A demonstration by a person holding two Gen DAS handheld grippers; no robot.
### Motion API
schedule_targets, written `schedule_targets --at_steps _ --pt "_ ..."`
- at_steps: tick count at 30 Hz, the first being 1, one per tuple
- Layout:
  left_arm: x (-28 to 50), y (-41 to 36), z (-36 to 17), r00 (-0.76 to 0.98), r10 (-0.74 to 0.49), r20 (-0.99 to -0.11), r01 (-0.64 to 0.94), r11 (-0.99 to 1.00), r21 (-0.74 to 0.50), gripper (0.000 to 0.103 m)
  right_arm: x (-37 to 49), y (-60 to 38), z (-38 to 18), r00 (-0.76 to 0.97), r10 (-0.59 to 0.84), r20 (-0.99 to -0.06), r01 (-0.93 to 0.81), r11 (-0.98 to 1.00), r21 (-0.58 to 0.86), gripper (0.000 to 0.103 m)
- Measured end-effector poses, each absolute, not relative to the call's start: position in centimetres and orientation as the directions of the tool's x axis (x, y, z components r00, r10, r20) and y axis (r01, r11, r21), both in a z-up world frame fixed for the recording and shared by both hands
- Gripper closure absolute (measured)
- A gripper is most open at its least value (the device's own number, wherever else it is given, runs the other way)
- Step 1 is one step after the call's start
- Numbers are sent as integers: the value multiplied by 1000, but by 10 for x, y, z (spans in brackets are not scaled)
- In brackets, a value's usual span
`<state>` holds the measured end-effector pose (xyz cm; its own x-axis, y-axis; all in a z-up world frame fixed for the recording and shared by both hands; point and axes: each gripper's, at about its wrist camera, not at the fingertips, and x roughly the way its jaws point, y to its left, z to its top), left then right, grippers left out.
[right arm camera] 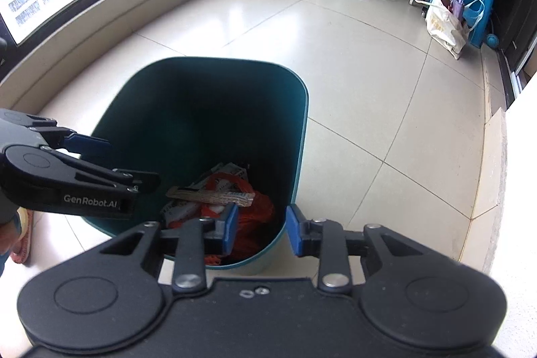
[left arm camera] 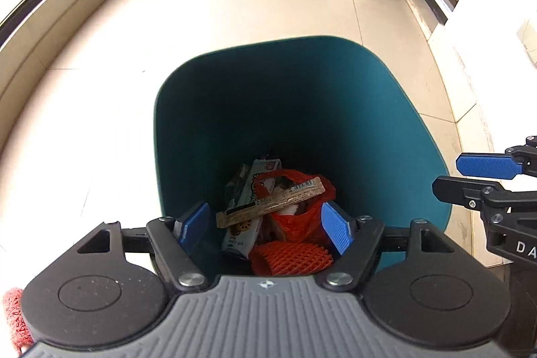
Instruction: Collect trash
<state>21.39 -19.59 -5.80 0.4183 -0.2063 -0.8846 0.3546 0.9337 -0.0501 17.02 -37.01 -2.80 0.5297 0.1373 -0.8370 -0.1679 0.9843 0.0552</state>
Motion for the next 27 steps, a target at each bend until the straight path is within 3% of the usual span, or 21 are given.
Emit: schedule_targets --at_steps 6,10,15,18,27 --pt "179 -175 -22 499 -232 -835 345 937 -54 28 138 -364 14 602 187 -776 -208 975 73 39" --pt "149 -167 1 569 -235 -788 344 938 -32 28 115 -356 33 635 213 -743 -227 970 84 30" --pt "112 -156 28 606 -270 -748 353 934 -52 27 84 -350 53 682 239 -691 -237 966 100 9" --pt "94 -152 39 643 -262 -720 346 938 -32 24 67 -350 63 714 246 -655 -226 967 117 2" --pt "72 -139 53 685 -246 -685 335 942 -3 21 44 -347 66 810 229 -540 -222 972 79 0"
